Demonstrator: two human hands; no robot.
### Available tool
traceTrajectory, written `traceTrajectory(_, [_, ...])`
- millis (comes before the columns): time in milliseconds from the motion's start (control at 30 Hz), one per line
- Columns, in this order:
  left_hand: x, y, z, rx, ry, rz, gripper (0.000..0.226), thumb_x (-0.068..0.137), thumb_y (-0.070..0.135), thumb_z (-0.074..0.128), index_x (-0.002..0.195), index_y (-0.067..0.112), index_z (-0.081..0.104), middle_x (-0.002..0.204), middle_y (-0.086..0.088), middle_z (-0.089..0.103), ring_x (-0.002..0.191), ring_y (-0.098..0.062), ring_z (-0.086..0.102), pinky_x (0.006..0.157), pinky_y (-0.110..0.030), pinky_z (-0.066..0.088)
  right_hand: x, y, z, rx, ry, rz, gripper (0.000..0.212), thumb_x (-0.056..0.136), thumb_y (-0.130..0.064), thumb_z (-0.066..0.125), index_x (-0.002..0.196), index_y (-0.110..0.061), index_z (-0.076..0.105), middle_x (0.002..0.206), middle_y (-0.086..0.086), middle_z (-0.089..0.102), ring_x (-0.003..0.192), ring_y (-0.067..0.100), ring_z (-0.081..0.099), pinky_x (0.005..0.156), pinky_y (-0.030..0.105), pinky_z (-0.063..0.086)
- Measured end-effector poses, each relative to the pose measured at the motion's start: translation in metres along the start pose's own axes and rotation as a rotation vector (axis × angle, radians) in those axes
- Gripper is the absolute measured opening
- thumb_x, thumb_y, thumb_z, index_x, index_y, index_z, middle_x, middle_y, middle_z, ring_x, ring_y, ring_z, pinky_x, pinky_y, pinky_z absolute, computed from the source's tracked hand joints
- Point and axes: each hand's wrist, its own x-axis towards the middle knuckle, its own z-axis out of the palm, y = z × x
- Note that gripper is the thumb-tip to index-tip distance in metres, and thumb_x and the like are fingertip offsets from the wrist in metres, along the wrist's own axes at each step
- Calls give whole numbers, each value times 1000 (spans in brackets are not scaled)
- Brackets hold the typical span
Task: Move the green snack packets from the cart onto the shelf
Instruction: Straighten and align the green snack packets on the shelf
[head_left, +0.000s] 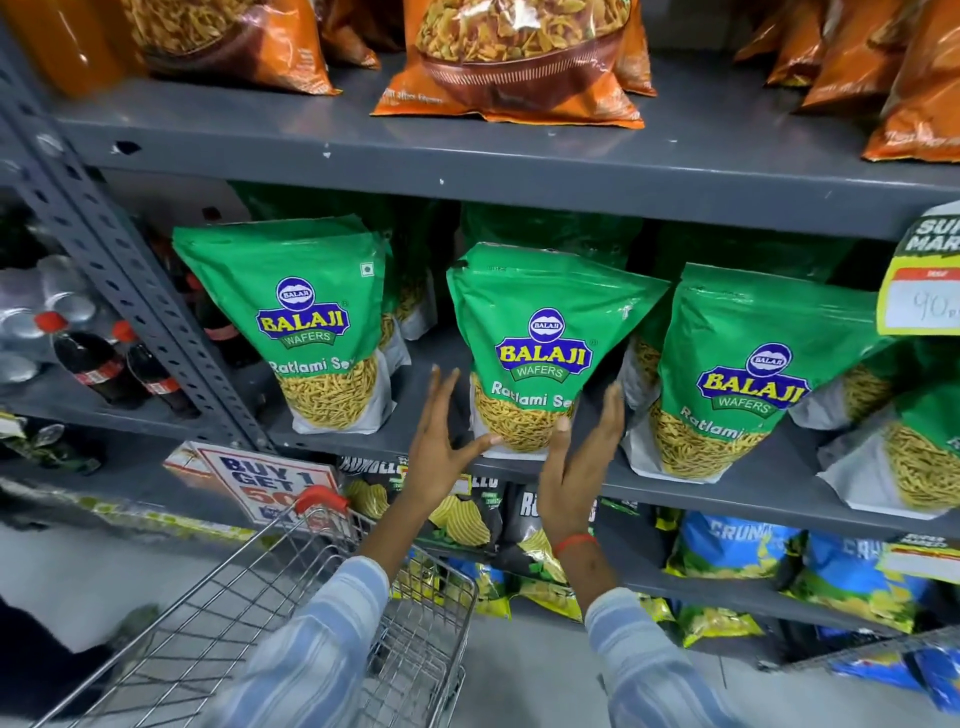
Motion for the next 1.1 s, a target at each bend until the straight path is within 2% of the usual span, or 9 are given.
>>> traceTrajectory(100, [-2,2,-5,10,-44,-20,84,74,40,70,144,26,26,153,9,26,135,4,24,104,-10,28,-2,-20,10,-42,24,-102,66,93,-36,40,145,-3,17,155,9,19,146,12,15,118,17,14])
traceTrajectory(167, [-2,2,-3,-35,-123,-99,75,76,36,70,140,22,34,143,4,46,125,1,39,100,-16,36,-3,-10,14,-11,8,-5,77,89,-50,43,146,-7,14,157,4,15,145,5,12,118,14,12])
traceTrajectory(267, [-2,-3,1,-88,-169,-154,62,77,33,71,132,19,46,134,-3,57,126,-12,50,106,-33,44,-5,17,14,72,-75,203,95,76,-71,45,147,-17,13,154,-9,17,142,2,18,121,38,21])
traceTrajectory(500, [2,-5,2,-214,-205,-167,55,79,16,69,130,14,48,125,7,55,122,-9,50,105,-21,41,-5,27,9,36,-158,185,73,84,-57,50,142,-21,25,149,4,37,137,11,36,113,49,34])
traceTrajectory(700, [-2,-7,0,-145,-210,-140,68,77,38,69,137,24,39,141,3,50,131,-12,44,111,-40,39,-10,22,7,-68,-67,141,82,83,-62,44,146,-18,16,156,1,23,145,14,21,118,50,25])
traceTrajectory(800, [-11,4,-9,3,-26,-21,78,81,44,60,146,25,20,155,4,27,140,-5,25,113,-30,31,-16,-6,7,-99,33,-67,64,93,-38,41,146,-13,16,157,4,20,147,18,16,119,52,19])
traceTrajectory(900, [-18,18,-27,125,305,101,71,90,42,45,148,21,9,159,-1,13,146,-11,14,118,-32,22,-26,-40,21,-63,1,-229,56,96,-35,34,143,-9,19,155,8,21,146,23,17,120,46,18])
traceTrajectory(1000, [-18,11,-46,215,589,-6,69,94,39,33,147,11,0,159,-12,3,147,-20,5,121,-44,15,-30,-54,49,-53,-101,-306,53,97,-32,31,143,-8,21,153,7,24,146,23,19,121,40,19])
traceTrajectory(1100, [-18,-10,-72,180,671,-157,84,88,50,36,145,4,-5,158,-19,-3,147,-24,1,122,-41,7,-35,-55,80,-25,-221,-325,49,96,-24,36,142,-12,25,152,6,30,144,20,24,120,36,21])
